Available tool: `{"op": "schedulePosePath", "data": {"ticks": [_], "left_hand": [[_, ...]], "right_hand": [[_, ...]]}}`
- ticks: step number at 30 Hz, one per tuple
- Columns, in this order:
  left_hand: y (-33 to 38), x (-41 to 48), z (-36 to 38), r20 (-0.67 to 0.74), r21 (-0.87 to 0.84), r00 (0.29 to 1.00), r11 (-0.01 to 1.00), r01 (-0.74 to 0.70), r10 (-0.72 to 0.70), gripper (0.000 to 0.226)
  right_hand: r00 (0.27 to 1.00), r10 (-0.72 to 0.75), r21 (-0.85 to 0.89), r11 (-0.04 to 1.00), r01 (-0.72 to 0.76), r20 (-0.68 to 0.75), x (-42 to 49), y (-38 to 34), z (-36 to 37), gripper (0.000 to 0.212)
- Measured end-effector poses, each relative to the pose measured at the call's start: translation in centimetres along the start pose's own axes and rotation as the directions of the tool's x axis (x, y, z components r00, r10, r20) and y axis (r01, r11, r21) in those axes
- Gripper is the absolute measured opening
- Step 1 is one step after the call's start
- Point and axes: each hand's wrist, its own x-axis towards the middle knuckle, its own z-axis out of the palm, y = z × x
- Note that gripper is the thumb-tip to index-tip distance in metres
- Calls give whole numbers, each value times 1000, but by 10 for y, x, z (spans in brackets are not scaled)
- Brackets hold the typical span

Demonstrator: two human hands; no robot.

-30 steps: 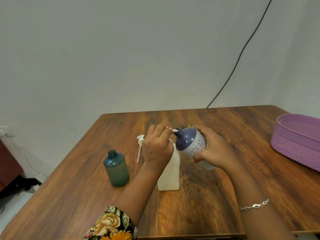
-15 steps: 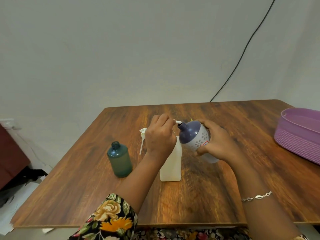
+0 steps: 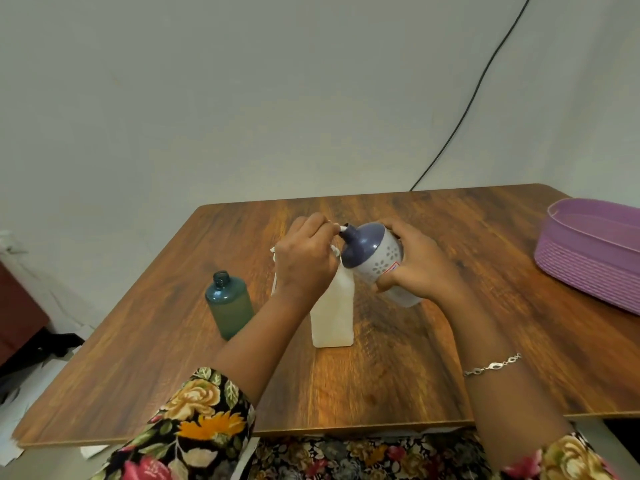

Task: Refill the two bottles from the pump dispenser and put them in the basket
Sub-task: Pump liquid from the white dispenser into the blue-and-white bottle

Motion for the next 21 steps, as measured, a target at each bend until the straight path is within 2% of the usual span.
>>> {"op": "schedulePosePath", "data": {"ticks": [4,7,15,21], "left_hand": [[2,-10,7,-6,-15,997,997,73,-73,20],[-2,-15,14,-2,15,997,997,73,-73,13],[1,-6,7,5,27,1000,999,22,-22,19],[7,-11,15,-25,77,997,994,74,-72,23]], "right_hand": [[1000,0,-25,1000,0,9,0,3,3,84],[1000,2,-34,999,-2,19,0,6,3,83],[1000,-9,-8,1000,8,-6,0,8,-9,85],[999,-3,-56,998,5,40,0,9,0,82]]}}
